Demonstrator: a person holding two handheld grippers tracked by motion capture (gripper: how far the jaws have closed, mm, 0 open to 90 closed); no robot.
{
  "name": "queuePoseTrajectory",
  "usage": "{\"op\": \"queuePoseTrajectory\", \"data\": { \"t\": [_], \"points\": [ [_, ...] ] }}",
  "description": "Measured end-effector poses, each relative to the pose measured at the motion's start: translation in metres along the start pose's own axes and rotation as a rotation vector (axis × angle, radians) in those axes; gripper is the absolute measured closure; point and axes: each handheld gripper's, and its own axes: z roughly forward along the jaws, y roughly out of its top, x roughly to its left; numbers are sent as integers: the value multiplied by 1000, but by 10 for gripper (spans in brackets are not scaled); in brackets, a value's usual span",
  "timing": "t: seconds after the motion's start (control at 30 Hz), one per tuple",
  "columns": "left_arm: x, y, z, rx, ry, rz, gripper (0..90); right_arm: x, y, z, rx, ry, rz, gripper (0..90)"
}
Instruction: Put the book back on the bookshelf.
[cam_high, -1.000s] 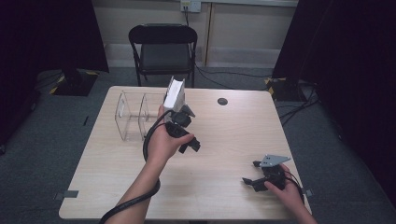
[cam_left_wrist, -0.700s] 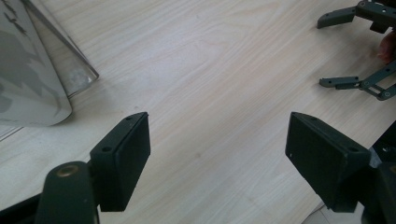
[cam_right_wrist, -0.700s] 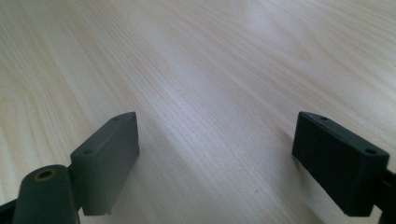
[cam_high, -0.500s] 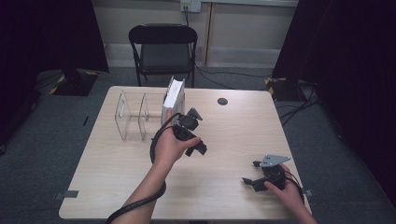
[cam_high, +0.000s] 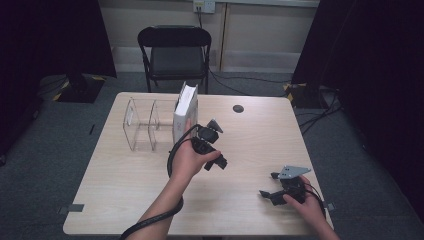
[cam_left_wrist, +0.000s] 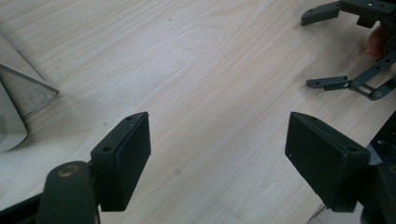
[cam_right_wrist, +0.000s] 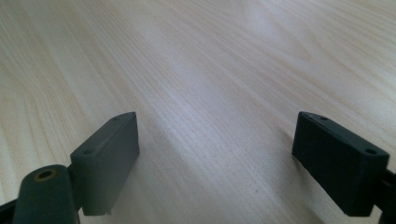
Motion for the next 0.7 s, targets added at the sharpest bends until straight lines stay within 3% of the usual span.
{"op": "queuePoseTrajectory", "data": {
  "t": [0.7],
  "points": [
    [-7, -3, 30, 27, -34, 21, 225, 0, 0, 0, 0, 0, 0, 142]
  ]
}}
